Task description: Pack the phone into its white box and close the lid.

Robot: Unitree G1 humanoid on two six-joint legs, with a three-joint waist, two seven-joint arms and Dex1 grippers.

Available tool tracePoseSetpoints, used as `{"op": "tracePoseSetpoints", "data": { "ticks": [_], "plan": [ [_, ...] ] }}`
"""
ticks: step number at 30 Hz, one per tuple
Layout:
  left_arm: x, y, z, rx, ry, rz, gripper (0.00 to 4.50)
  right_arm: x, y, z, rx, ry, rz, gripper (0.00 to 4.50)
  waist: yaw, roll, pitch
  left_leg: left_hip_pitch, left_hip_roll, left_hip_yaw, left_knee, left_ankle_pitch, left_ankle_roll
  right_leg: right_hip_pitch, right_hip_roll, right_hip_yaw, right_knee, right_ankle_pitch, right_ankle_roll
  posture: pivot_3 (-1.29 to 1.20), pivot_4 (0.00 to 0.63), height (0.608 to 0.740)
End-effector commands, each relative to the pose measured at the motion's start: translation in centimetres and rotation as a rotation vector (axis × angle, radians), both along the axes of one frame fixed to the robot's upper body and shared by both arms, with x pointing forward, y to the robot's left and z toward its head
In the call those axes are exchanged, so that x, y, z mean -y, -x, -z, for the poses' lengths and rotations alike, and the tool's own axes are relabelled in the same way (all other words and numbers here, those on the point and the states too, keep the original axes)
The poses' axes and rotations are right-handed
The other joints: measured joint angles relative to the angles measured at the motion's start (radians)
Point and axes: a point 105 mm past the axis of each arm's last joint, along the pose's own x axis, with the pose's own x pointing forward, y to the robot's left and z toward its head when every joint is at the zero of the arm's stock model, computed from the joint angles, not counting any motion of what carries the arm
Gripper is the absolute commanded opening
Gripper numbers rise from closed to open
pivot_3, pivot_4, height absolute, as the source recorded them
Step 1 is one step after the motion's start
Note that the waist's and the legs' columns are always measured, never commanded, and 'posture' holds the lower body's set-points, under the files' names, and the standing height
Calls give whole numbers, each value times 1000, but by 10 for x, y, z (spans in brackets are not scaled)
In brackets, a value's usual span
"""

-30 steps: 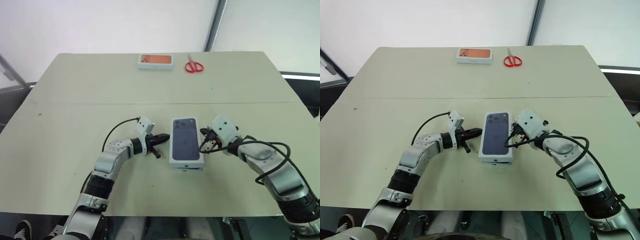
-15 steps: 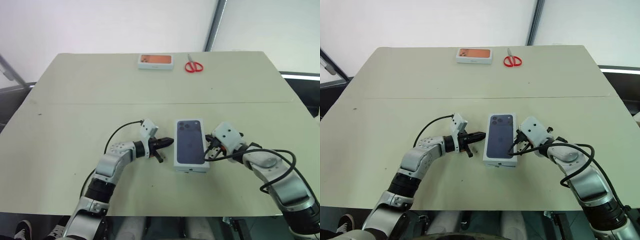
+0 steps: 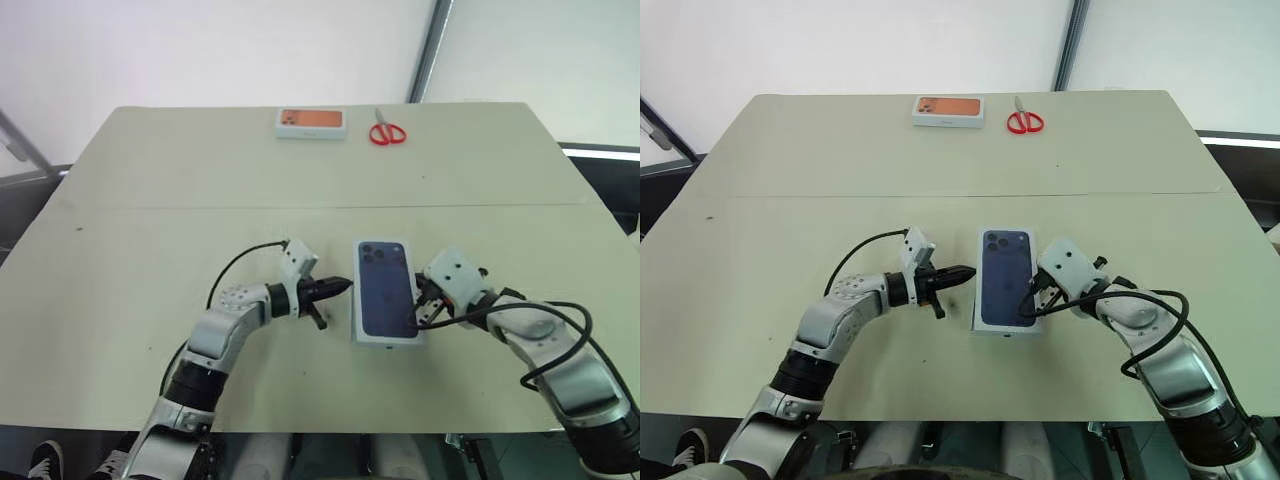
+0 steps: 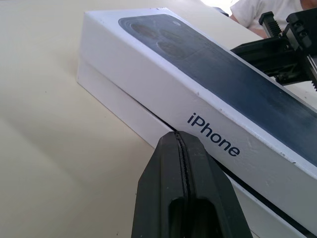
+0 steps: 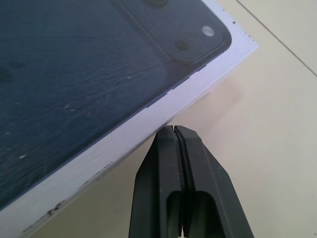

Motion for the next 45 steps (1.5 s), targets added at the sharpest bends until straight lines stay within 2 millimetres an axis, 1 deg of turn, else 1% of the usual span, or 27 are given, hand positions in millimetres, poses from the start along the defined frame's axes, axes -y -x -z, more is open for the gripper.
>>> {"op": "tracePoseSetpoints", "data": {
  "ticks": [1,6,11,16,19,23,27,29,32,36,39,42,43,45],
  "plan": [
    [8,5,-9,17,33,32,0,-16,6,-11,50,-7,-74,37,0,0,0,0,0,0,0,0,0,0,0,0,0,0,0,0,150,740],
    [3,-2,-8,15,31,-7,0,-21,4,-16,55,-20,-83,37,0,0,0,0,0,0,0,0,0,0,0,0,0,0,0,0,150,740],
    [2,-6,-6,0,35,-35,0,-19,0,-16,49,-18,-64,37,-1,0,0,0,0,0,0,0,0,0,0,0,0,0,0,0,150,740],
    [5,-11,-11,3,58,-55,0,-20,-2,-19,55,-12,-64,37,-1,0,0,0,0,0,0,0,0,0,0,0,0,0,0,0,150,740],
    [6,-15,-17,10,74,-60,0,-16,-4,-20,56,-6,-49,37,-1,0,0,0,0,0,0,0,0,0,0,0,0,0,0,0,150,740],
    [2,-15,-15,10,60,-66,0,-14,-3,-16,46,10,-42,37,-1,0,0,0,0,0,0,0,0,0,0,0,0,0,0,0,150,740],
    [-4,-16,-13,-4,59,-88,0,-10,-6,-19,50,9,-11,37,-1,0,0,0,0,0,0,0,0,0,0,0,0,0,0,0,150,740],
    [-7,-16,-11,-2,49,-93,0,-9,-7,-16,44,9,-6,37,-1,0,0,0,0,0,0,0,0,0,0,0,0,0,0,0,150,740],
    [-10,-16,-8,-13,47,-100,0,-3,-8,-12,40,35,26,37,-1,0,0,0,0,0,0,0,0,0,0,0,0,0,0,0,150,740],
    [-19,-18,-7,-12,37,-123,0,5,-14,-13,50,53,71,37,-1,0,0,0,0,0,0,0,0,0,0,0,0,0,0,0,150,740],
    [-23,-10,-9,-53,55,-78,0,4,-15,-14,53,52,72,37,-3,0,0,0,0,0,0,0,0,0,0,0,0,0,0,0,150,740],
    [-19,5,-24,-107,159,10,0,4,-13,-13,47,57,64,37,-4,0,0,0,0,0,0,0,0,-1,0,0,0,0,0,0,150,740],
    [-16,11,-28,-100,173,44,0,5,-12,-12,44,65,61,37,-4,0,0,0,0,0,0,0,0,-1,0,0,0,0,0,0,150,740],
    [-9,20,-27,-112,172,92,0,7,-11,-10,25,69,59,37,-1,0,0,0,0,0,0,0,0,0,0,0,0,0,0,0,150,740]
  ]
}}
